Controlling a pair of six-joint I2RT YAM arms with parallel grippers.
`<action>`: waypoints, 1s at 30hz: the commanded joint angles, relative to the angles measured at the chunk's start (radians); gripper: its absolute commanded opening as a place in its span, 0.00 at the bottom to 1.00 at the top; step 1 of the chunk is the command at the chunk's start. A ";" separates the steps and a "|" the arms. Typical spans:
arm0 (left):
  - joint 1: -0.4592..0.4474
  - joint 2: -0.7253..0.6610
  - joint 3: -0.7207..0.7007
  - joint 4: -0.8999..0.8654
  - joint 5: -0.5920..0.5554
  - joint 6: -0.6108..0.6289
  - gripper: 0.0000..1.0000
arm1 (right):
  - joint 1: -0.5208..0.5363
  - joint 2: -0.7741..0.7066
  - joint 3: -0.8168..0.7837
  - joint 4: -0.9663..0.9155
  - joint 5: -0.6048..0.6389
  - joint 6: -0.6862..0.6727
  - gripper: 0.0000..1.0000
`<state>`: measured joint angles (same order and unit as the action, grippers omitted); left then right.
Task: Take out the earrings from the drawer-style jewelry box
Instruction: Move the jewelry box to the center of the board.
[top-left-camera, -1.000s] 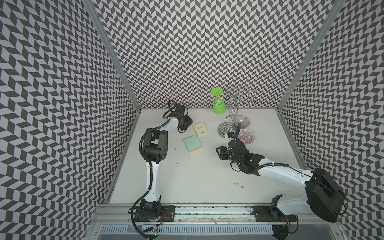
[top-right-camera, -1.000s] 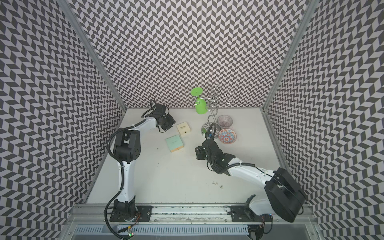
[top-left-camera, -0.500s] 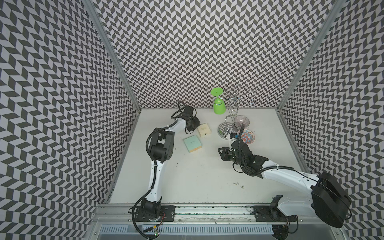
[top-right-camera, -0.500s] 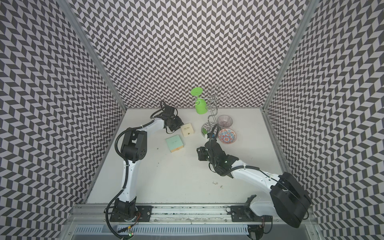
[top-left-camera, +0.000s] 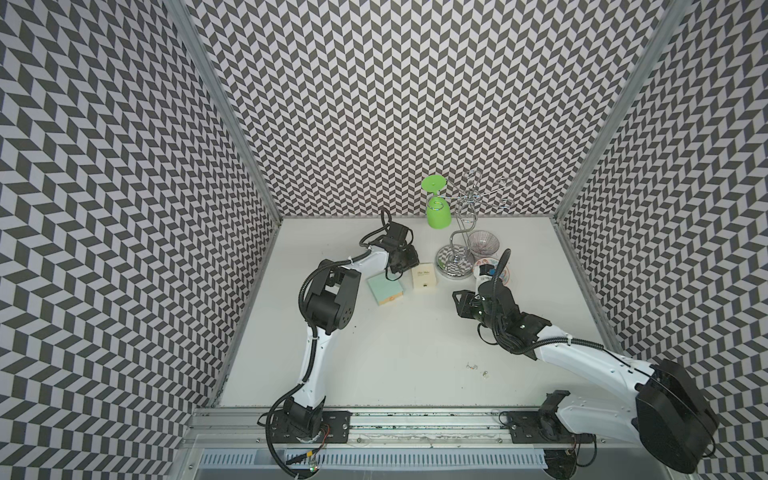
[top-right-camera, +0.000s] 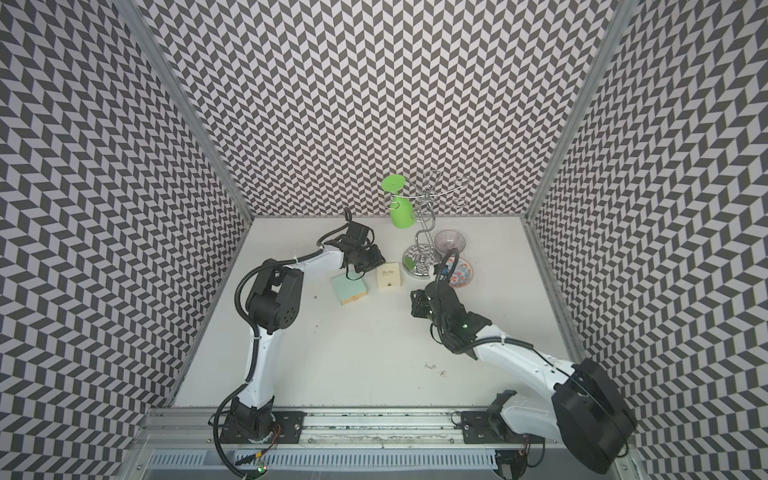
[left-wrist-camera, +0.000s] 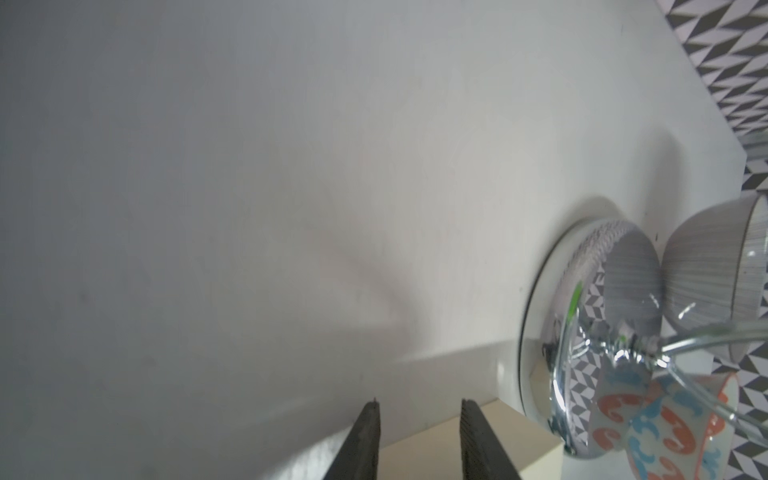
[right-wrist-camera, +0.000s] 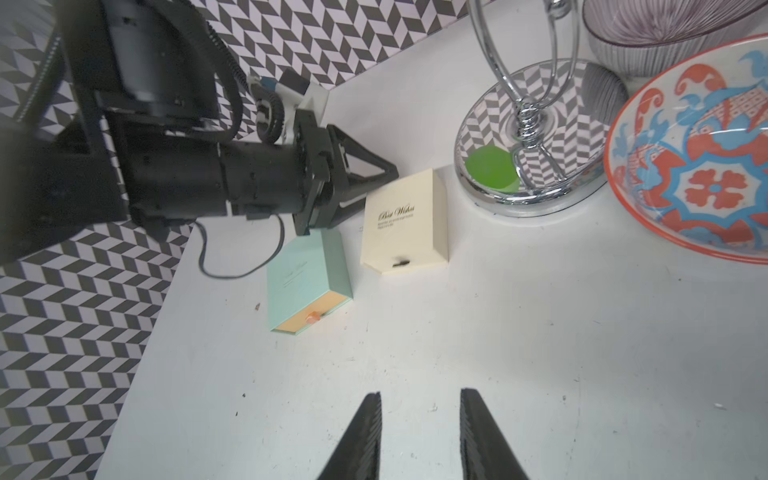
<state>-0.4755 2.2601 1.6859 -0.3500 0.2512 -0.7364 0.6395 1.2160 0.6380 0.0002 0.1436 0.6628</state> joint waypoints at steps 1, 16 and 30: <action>-0.031 -0.077 -0.067 0.034 -0.026 0.017 0.34 | -0.025 -0.024 0.006 0.016 0.019 -0.004 0.33; -0.144 -0.241 -0.322 0.162 -0.003 -0.015 0.35 | -0.071 0.066 0.036 -0.216 -0.115 -0.060 0.34; -0.210 -0.274 -0.349 0.184 -0.006 0.006 0.37 | -0.118 0.129 0.062 -0.208 -0.054 -0.121 0.34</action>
<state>-0.6727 2.0403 1.3472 -0.1818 0.2718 -0.7418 0.5491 1.3144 0.6621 -0.2531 0.0704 0.5632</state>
